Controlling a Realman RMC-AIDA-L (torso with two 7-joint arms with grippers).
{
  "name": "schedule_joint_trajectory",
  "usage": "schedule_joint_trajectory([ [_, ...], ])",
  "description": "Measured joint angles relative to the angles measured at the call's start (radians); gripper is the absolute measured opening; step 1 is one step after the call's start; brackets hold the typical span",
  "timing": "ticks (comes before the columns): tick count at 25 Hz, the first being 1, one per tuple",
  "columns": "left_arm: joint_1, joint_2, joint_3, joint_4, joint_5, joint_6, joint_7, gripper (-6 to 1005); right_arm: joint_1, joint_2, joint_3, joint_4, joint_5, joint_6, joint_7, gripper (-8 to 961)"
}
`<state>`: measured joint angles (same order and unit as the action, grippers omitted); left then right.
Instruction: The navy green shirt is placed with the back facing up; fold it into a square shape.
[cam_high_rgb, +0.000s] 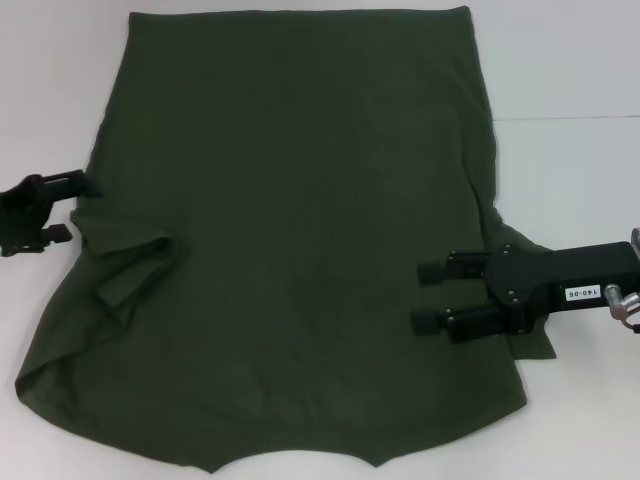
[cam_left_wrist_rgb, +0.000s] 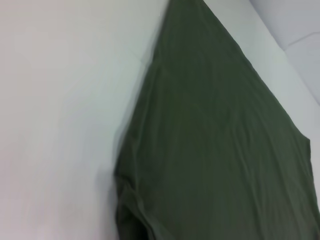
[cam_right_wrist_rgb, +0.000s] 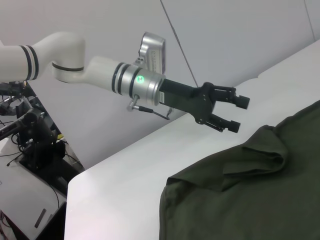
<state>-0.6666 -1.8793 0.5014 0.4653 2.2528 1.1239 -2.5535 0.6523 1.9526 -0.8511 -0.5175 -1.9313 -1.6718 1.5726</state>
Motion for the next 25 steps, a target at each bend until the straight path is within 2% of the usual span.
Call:
schedule_joint_trajectory([
  [5,-0.016,-0.009,0.043,-0.026,0.001,-0.059,0.011,918,-0.001,0.000,0.000,0.001,0.000,0.000,0.001,925],
  [25,-0.044,-0.024,0.078,-0.069,0.001,-0.129,0.013,917,-0.008,0.000,0.003,0.001,0.000,0.000,0.006,925],
])
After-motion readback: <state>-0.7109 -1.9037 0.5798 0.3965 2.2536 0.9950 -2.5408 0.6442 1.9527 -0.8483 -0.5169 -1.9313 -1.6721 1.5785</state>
